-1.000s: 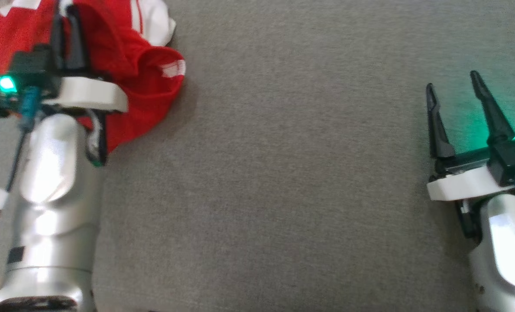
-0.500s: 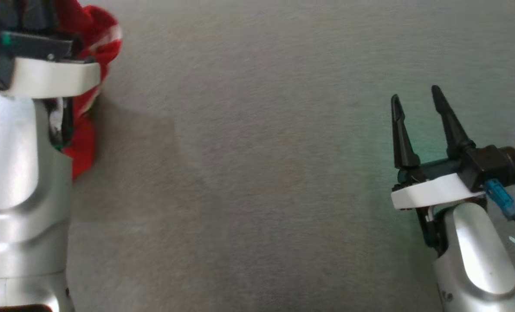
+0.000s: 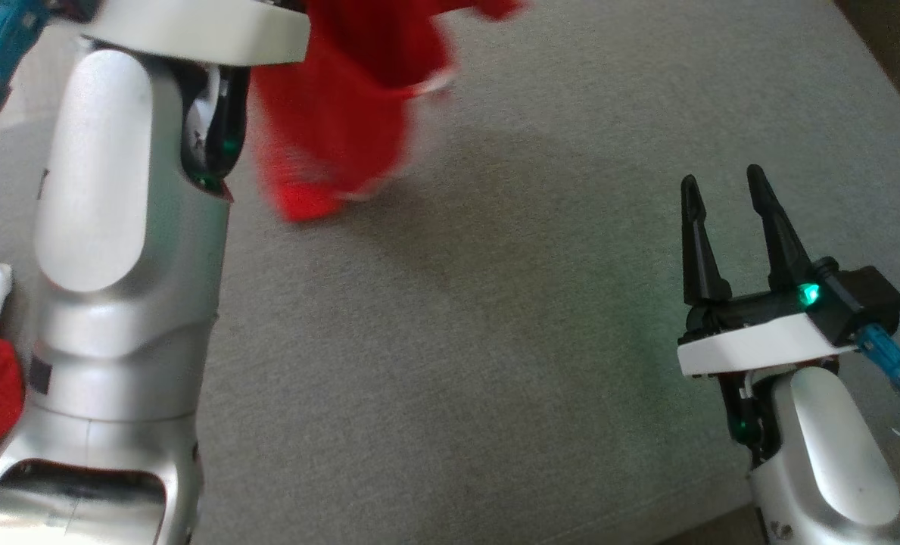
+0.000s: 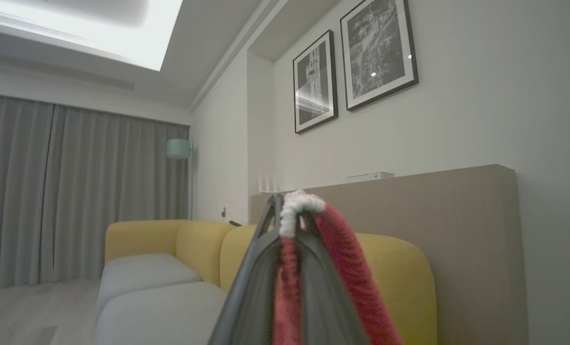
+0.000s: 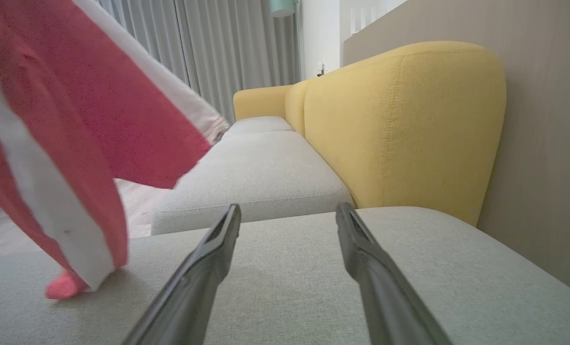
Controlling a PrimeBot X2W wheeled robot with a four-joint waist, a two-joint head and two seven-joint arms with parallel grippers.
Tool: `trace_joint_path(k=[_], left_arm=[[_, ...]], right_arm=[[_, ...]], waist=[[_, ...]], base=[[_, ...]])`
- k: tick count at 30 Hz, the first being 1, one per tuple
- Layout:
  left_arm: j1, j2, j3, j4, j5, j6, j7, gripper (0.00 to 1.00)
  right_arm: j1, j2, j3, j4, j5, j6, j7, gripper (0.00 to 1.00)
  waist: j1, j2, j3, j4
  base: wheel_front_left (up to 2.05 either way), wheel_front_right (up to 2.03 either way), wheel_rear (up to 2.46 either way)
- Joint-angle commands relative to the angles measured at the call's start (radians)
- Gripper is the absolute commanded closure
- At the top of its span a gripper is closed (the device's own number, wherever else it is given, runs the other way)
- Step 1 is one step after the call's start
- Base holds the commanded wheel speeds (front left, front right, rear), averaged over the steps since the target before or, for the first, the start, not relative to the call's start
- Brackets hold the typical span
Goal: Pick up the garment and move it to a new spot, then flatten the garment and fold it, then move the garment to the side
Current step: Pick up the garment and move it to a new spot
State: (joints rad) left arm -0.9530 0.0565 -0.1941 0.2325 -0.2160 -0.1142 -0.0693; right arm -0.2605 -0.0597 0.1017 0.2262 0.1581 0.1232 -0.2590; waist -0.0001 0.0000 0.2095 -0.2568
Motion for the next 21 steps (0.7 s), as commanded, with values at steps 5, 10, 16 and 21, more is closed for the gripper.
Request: trace_joint_path(k=[5,10,16,21], left_arm=[[0.062,0.027,0.040,0.102,-0.071,0.002,0.028,1.00],[0.178,0.053,0.044,0.231,-0.086,-0.001,-0.007,0.24],[0.337,0.055,0.055,0.421,-0.079,0.027,-0.152,0.00],[0.503,0.026,0.086,0.340,-0.056,0.077,-0.191,0.00]], right_arm=[[-0.020,0.009,0.034,-0.040,0.015,0.008,-0.003,0.00],[-0.022,0.009,0.039,-0.031,0.006,0.008,-0.003,0.00],[-0.004,0.009,0.035,-0.006,-0.002,0.008,-0.003,0.00],[0.046,0.009,0.023,0.011,-0.010,0.008,-0.003,0.00]], waist=[[0.0001,0.0000,0.028,-0.015],[0.0001,0.0000,0.055,0.005],[0.0001,0.0000,0.046,0.052],[0.0001,0.0000,-0.018,0.106]], base=[[0.00,0.00,0.00],[0.00,0.00,0.00],[0.00,0.00,0.00],[0.00,0.00,0.00]])
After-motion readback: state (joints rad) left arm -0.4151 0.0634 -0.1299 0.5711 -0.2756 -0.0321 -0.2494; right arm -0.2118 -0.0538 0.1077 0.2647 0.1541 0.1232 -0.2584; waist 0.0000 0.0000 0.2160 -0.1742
